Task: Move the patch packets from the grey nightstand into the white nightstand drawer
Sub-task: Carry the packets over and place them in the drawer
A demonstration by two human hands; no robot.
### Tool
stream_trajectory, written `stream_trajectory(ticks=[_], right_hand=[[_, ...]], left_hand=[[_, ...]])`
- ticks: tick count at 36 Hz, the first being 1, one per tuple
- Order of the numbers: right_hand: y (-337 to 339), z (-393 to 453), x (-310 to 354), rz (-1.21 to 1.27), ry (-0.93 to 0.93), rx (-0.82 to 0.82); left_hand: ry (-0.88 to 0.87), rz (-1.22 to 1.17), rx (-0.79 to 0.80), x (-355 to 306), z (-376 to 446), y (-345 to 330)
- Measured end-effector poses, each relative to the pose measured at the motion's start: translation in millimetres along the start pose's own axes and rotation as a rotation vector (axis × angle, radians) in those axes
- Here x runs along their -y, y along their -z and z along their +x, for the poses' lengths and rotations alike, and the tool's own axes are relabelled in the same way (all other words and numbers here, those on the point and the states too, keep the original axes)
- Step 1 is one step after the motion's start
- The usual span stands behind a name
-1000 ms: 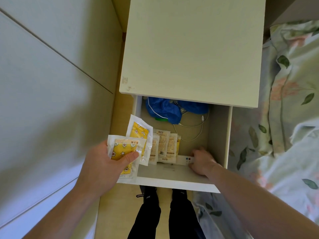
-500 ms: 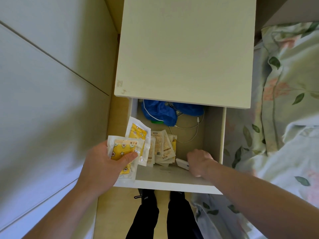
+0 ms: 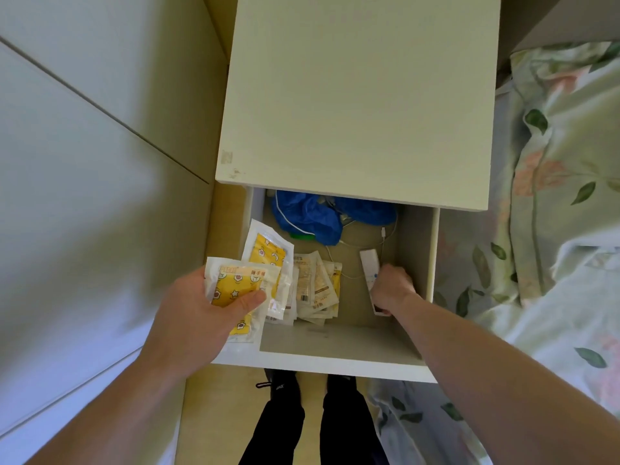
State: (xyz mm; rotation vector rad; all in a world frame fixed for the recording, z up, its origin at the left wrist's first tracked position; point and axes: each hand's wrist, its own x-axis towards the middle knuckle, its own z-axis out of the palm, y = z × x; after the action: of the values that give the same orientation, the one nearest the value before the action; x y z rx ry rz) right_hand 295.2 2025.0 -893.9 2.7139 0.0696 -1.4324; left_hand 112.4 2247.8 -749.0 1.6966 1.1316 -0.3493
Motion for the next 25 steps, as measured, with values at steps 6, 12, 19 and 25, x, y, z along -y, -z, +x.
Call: stream_trajectory(ticks=[6, 12, 19, 25], right_hand=[[-10, -5, 16, 0.119, 0.232, -0.2], [-18, 0, 64, 0.229, 0.4, -0.058], [-42, 12, 76, 0.368, 0.257, 0.016], [-54, 10, 53, 0.382, 0.253, -0.021]], left_hand=[[0.016, -0.037, -0.041, 8, 0, 9], [0.027, -0.043, -0.05, 16, -3, 13], [0.022, -0.036, -0.076, 20, -1, 17], [0.022, -0.023, -0.087, 20, 0, 19]])
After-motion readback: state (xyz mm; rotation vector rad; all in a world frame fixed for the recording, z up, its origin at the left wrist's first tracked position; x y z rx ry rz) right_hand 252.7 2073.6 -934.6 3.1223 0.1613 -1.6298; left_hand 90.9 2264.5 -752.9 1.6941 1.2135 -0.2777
